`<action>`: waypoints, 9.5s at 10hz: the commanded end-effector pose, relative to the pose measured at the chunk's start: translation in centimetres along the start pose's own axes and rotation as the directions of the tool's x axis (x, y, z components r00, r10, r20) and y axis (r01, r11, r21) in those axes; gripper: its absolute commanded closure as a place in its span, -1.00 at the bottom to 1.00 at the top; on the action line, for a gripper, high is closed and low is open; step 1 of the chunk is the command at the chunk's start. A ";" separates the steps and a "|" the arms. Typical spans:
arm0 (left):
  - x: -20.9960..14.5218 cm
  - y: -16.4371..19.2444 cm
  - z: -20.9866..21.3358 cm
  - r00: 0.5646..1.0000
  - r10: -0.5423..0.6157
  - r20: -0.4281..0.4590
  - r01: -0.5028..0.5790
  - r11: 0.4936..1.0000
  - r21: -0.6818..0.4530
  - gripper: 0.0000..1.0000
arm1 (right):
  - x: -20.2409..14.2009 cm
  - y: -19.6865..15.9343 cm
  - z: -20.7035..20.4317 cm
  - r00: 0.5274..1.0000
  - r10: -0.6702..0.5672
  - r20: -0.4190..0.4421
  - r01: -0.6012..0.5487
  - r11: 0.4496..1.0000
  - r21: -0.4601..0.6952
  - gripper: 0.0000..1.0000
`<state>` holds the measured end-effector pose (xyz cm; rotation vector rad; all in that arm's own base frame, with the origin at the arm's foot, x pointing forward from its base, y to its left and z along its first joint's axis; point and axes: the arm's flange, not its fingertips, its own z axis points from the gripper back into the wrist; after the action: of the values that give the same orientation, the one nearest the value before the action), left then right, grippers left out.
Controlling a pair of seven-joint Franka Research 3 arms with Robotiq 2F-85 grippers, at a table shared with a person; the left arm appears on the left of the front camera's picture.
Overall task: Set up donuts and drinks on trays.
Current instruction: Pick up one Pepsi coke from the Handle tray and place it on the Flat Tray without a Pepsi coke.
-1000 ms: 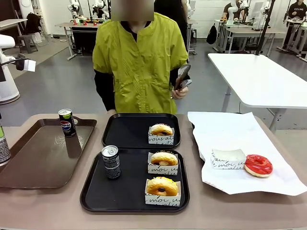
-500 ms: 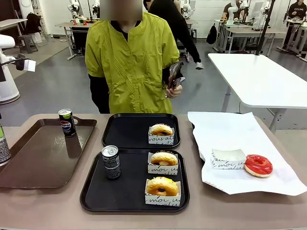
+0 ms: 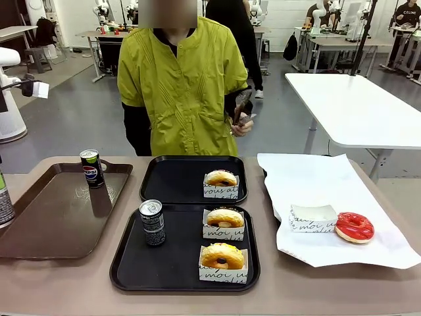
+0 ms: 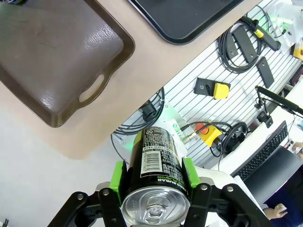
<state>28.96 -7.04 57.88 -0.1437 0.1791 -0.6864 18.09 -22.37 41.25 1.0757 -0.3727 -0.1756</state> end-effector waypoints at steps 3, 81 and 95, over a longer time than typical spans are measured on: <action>0.0 0.0 0.0 1.000 0.000 0.000 0.000 1.000 0.000 -0.16 | 0.0 0.0 -0.1 1.000 0.014 0.010 -0.015 1.000 0.022 -1.00; 26.6 3.7 0.8 0.939 -0.320 0.124 0.270 0.912 0.310 -0.16 | 0.0 0.0 -0.1 1.000 0.014 0.010 -0.015 1.000 0.022 -1.00; 36.1 3.8 -7.0 0.942 -0.225 0.247 0.156 0.950 0.271 -0.16 | 0.0 0.0 -0.1 1.000 0.014 0.010 -0.015 1.000 0.022 -1.00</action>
<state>56.22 -27.18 46.62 0.0297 -0.1672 -0.9114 18.09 -22.42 41.30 1.0750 -0.3734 -0.1756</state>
